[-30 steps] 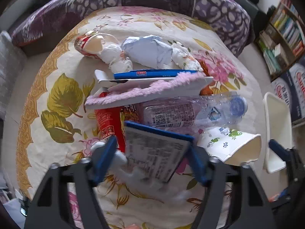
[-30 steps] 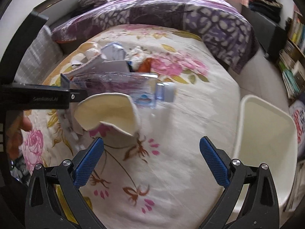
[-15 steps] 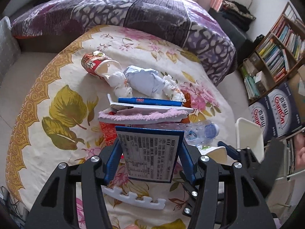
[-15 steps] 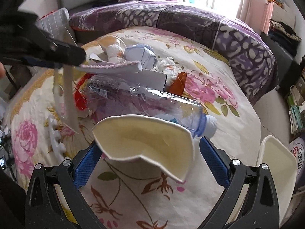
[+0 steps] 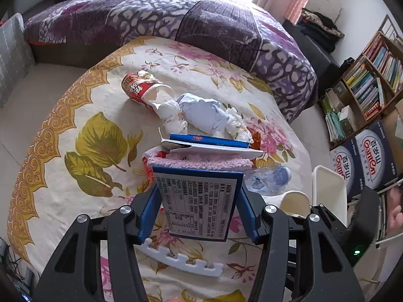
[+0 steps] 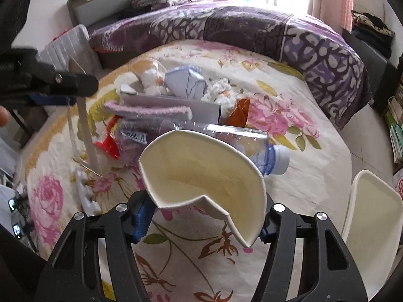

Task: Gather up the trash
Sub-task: 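Carry the box and cup over the white bin and open both tools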

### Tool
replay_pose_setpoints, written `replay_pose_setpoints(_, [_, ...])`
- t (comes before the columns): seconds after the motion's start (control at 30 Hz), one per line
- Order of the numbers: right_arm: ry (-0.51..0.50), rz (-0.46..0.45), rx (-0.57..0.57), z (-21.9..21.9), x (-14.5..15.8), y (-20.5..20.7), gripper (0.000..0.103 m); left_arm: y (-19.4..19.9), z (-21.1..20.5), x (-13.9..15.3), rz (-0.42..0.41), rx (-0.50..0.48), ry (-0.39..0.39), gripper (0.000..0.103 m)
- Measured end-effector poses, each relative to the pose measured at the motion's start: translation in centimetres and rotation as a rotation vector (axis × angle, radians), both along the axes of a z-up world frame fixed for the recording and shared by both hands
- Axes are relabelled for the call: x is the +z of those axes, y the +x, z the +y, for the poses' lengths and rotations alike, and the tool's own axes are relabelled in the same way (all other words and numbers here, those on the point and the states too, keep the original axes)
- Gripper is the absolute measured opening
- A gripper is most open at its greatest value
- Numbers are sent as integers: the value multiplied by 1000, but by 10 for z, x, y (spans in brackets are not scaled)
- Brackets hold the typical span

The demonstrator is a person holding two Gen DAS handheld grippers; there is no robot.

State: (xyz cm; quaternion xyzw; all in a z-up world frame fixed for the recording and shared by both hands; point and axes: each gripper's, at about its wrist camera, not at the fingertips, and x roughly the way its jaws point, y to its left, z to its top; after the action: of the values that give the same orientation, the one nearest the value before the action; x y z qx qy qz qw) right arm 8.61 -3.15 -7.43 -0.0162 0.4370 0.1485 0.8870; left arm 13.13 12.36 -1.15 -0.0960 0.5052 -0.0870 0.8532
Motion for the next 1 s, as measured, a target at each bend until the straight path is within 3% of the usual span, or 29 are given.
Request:
replay_pose_setpoints(0.43, [70, -91, -116, -45, 41, -16, 61, -10, -33, 20, -63, -10, -17, 55])
replay_pose_setpoints(1.0, [62, -72, -424, -133, 40, -34, 63, -14, -108, 15, -101, -55, -50, 55])
